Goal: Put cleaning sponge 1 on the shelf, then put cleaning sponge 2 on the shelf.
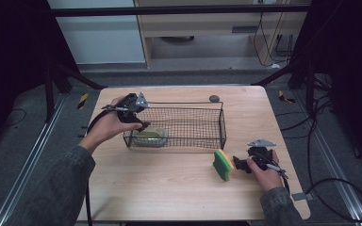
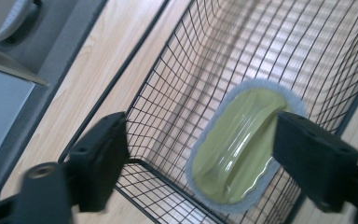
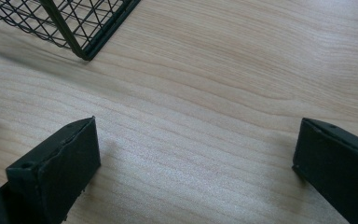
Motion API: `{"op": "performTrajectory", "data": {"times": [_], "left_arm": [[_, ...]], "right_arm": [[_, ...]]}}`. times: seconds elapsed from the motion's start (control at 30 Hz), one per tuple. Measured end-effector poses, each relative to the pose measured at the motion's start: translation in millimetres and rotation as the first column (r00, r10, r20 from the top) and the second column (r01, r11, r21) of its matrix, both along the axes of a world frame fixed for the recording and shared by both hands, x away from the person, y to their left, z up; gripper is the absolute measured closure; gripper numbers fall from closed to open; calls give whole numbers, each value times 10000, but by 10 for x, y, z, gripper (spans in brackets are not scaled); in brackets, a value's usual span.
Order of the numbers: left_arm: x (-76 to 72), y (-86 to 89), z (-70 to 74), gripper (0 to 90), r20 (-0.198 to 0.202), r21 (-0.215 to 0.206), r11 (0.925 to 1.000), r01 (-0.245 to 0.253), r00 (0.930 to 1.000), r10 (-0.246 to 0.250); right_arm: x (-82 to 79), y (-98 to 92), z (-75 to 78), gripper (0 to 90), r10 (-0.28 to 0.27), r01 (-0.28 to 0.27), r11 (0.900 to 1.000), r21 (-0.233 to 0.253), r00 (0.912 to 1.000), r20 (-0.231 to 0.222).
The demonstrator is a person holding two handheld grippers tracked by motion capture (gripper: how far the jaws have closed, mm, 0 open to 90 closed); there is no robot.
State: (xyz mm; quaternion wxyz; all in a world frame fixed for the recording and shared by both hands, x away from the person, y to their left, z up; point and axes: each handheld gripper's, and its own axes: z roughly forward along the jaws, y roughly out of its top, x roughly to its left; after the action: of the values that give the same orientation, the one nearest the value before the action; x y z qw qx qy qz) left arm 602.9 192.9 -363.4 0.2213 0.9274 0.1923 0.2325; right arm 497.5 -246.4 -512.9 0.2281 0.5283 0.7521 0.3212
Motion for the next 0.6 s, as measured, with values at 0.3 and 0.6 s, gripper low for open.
{"op": "performTrajectory", "data": {"times": [0.3,0.6], "left_arm": [[-319,116,28,64,146,-1865,9784,-892,9955,935],[-894,383,-320,46,382,-3513,9077,-2295,9652,2588]], "right_arm": [[2,5,4,6,-50,50,10000,41,10000,-31],[2,6,4,6,-55,55,10000,51,10000,-34]]}}
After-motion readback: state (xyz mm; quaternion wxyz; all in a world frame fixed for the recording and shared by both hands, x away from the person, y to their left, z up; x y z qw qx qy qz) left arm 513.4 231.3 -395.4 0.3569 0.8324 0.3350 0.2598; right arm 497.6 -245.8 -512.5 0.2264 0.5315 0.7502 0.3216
